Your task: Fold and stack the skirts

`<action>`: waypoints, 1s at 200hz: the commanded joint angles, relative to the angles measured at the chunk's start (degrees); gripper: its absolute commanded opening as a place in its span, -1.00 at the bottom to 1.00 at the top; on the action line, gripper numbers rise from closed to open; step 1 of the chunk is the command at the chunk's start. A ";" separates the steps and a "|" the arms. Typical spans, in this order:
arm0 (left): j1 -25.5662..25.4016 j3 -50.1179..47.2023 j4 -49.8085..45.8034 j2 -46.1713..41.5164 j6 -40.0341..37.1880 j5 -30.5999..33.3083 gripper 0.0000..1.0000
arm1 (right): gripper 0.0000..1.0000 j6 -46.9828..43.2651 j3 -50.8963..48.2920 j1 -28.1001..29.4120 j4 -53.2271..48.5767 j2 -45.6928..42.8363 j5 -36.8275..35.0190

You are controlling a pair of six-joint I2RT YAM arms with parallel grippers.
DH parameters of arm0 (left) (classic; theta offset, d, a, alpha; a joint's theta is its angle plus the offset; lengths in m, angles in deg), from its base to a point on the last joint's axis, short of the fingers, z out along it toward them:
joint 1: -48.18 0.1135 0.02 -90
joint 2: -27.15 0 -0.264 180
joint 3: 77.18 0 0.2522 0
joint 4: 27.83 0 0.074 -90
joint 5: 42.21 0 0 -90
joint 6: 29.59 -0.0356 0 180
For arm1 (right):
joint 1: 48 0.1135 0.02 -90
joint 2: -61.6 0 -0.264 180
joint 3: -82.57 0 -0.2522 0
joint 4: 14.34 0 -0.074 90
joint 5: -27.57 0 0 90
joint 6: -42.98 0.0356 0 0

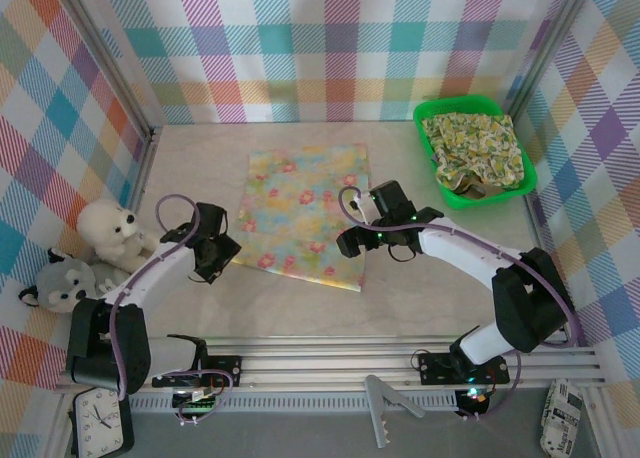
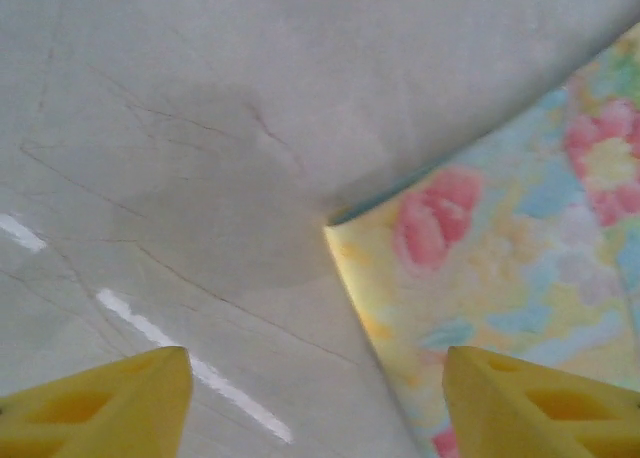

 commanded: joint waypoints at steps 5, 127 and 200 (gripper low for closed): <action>2.48 0.00 3.00 2.87 -3.86 -4.88 0.02 | 0.98 -1.04 -0.21 0.34 2.20 -1.23 -0.99; 2.34 3.39 6.71 11.20 -7.45 -5.28 -0.30 | 0.98 0.39 0.23 0.50 3.26 -0.22 1.03; 2.07 3.92 4.27 11.74 -9.49 -0.76 -0.19 | 0.98 0.42 0.05 0.60 3.85 0.03 1.91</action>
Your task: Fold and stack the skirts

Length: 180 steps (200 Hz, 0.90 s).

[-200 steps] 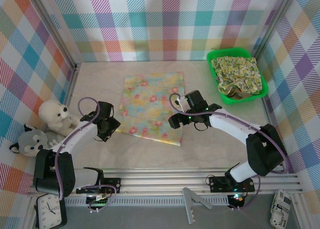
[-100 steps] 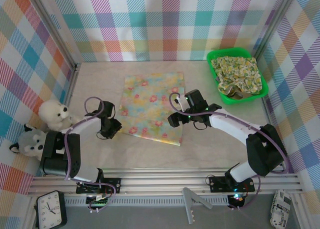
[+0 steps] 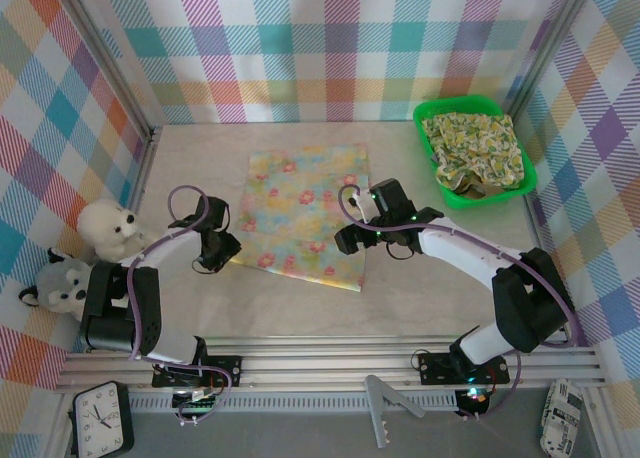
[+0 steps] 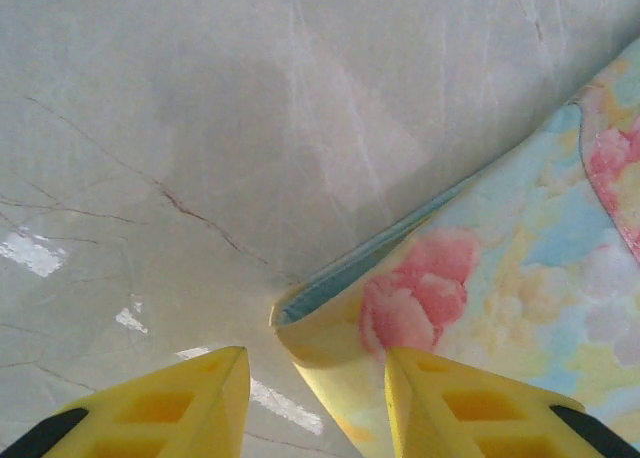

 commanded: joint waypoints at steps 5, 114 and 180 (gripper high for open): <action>-0.01 0.99 -1.08 1.25 -1.65 1.22 -0.19 | 0.98 0.29 0.06 0.43 1.02 0.07 1.32; -0.40 3.14 -1.10 2.04 -2.70 -1.13 -1.00 | 0.86 -14.63 -0.96 6.02 -7.07 0.42 4.67; -0.47 2.35 -3.52 -0.23 -2.55 -0.66 -1.00 | 0.55 -35.40 -3.75 18.84 -12.36 7.03 -10.72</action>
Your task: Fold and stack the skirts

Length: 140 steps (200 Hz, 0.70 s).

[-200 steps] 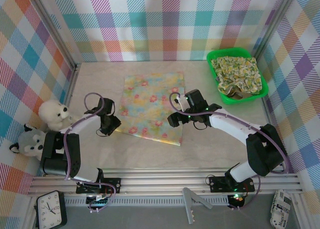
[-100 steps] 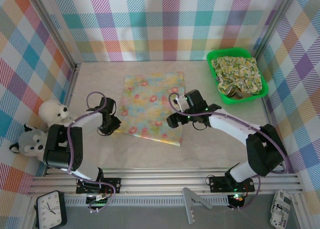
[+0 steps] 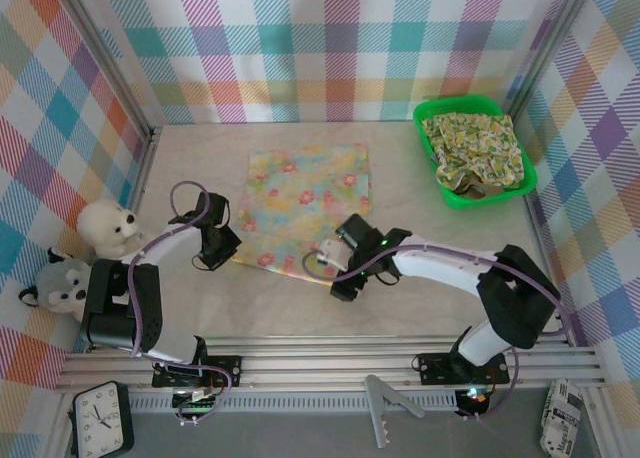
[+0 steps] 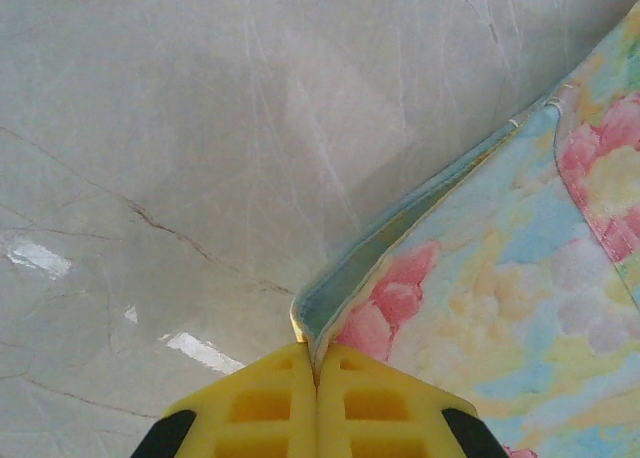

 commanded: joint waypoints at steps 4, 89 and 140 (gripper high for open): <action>-0.36 0.20 -2.37 -1.29 -0.04 0.32 -1.00 | 0.54 -9.47 -1.69 2.56 -2.28 2.94 -6.95; -0.36 0.27 -2.74 -1.35 -0.35 0.83 -1.00 | 0.12 -12.73 -5.64 4.76 4.09 2.78 -15.97; -0.36 0.27 -2.75 -1.24 -0.32 0.62 -1.00 | -0.02 -8.97 -4.68 4.74 3.56 1.46 -16.65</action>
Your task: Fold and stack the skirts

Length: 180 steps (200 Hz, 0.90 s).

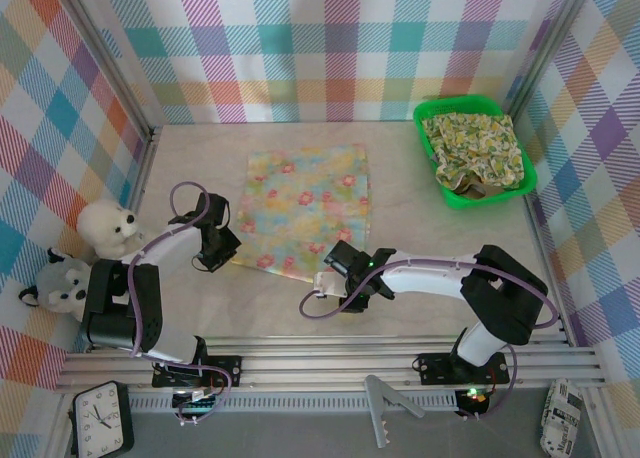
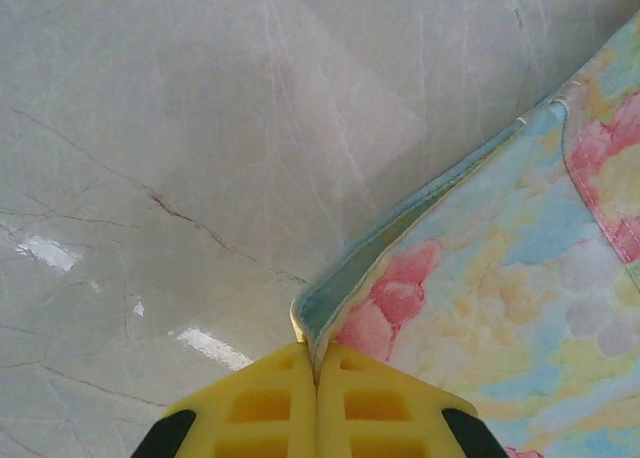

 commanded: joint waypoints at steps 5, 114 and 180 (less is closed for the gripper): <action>-0.36 0.33 -1.46 -1.11 -0.36 0.47 -1.00 | -0.02 1.83 -0.22 -1.10 1.64 -0.58 -8.01; -0.36 0.43 -1.80 -1.30 -0.28 0.39 -1.00 | -0.15 2.39 1.05 -1.10 0.76 1.24 -3.99; -0.36 0.49 -4.09 -2.34 0.85 1.70 -1.00 | -0.87 4.95 2.20 -1.24 -1.86 -1.41 -0.85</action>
